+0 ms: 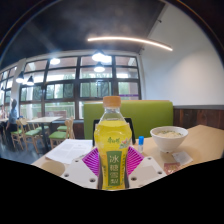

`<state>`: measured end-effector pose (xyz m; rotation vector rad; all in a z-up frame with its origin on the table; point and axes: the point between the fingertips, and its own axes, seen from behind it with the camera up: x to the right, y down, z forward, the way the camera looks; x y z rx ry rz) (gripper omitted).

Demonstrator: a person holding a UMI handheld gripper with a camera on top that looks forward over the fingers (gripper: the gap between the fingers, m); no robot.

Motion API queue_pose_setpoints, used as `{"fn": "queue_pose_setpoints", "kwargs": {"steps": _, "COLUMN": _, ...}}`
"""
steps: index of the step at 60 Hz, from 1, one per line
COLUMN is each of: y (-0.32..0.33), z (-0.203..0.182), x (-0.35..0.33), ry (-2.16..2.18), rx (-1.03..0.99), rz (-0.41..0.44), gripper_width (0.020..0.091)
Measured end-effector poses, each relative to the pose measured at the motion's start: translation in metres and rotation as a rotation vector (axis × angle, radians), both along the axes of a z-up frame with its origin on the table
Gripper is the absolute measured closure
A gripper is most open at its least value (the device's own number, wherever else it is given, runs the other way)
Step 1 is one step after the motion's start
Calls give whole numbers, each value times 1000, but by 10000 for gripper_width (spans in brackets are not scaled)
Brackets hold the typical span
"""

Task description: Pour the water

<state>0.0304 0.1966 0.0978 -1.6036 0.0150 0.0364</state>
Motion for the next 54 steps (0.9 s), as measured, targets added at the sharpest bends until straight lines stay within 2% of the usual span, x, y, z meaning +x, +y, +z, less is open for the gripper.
{"fn": "queue_pose_setpoints", "kwargs": {"steps": 3, "y": 7, "z": -9, "x": 3, "ry": -28, "rx": -10, "rz": -18, "gripper_width": 810}}
{"fn": "queue_pose_setpoints", "kwargs": {"steps": 5, "y": 8, "z": -14, "x": 8, "ry": -57, "rx": -29, "rz": -28, "gripper_width": 786}}
{"fn": "queue_pose_setpoints", "kwargs": {"steps": 13, "y": 6, "z": 3, "x": 20, "ry": -56, "rx": 16, "rz": -24, "gripper_width": 795}}
{"fn": "queue_pose_setpoints", "kwargs": {"steps": 19, "y": 7, "z": 5, "x": 30, "ry": -35, "rx": 8, "rz": -18, "gripper_width": 751}}
{"fn": "queue_pose_setpoints", "kwargs": {"steps": 25, "y": 1, "z": -4, "x": 28, "ry": -36, "rx": -29, "rz": -18, "gripper_width": 566}}
{"fn": "queue_pose_setpoints", "kwargs": {"steps": 30, "y": -8, "z": -8, "x": 23, "ry": -35, "rx": -86, "rz": 8, "gripper_width": 251}}
{"fn": "queue_pose_setpoints", "kwargs": {"steps": 35, "y": -26, "z": 10, "x": 21, "ry": -40, "rx": -70, "rz": 18, "gripper_width": 296}}
{"fn": "queue_pose_setpoints", "kwargs": {"steps": 47, "y": -114, "z": 45, "x": 10, "ry": -69, "rx": -32, "rz": 21, "gripper_width": 291}}
{"fn": "queue_pose_setpoints", "kwargs": {"steps": 54, "y": -174, "z": 40, "x": -7, "ry": -91, "rx": -43, "rz": 37, "gripper_width": 286}}
